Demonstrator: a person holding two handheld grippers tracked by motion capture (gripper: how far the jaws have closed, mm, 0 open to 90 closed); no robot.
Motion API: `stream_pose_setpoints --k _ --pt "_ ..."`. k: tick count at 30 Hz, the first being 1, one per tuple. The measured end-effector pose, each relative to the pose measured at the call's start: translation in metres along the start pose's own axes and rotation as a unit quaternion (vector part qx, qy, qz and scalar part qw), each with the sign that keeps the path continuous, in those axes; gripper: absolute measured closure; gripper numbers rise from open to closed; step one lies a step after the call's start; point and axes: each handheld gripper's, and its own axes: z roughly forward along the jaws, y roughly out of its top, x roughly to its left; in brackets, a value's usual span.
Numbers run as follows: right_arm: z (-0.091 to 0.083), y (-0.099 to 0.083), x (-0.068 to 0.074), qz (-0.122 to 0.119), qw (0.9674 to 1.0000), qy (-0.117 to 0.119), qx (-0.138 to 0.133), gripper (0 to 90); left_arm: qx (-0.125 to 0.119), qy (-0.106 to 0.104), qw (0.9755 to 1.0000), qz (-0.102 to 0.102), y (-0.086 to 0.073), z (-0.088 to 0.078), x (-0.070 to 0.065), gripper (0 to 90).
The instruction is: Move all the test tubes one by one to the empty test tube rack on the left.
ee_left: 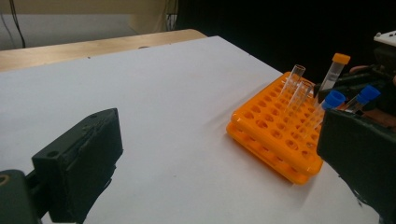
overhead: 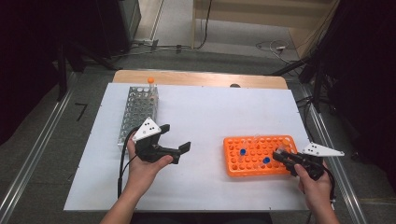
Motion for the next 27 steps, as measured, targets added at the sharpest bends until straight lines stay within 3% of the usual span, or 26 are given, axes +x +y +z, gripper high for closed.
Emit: stream_pose_setpoints --k 9,15,27 --pt "-0.011 0.01 0.003 0.017 0.9994 -0.002 -0.029 72.5 0.002 -0.013 0.9999 0.001 -0.001 0.002 -0.004 0.6" --pt "-0.011 0.018 0.01 0.008 0.9993 -0.003 -0.035 72.5 0.008 -0.021 0.9997 0.003 -0.002 0.006 -0.008 0.6" --pt "-0.012 0.042 0.022 0.007 0.9976 0.015 -0.067 72.5 0.014 -0.035 0.9993 0.006 -0.002 0.01 -0.015 0.7"
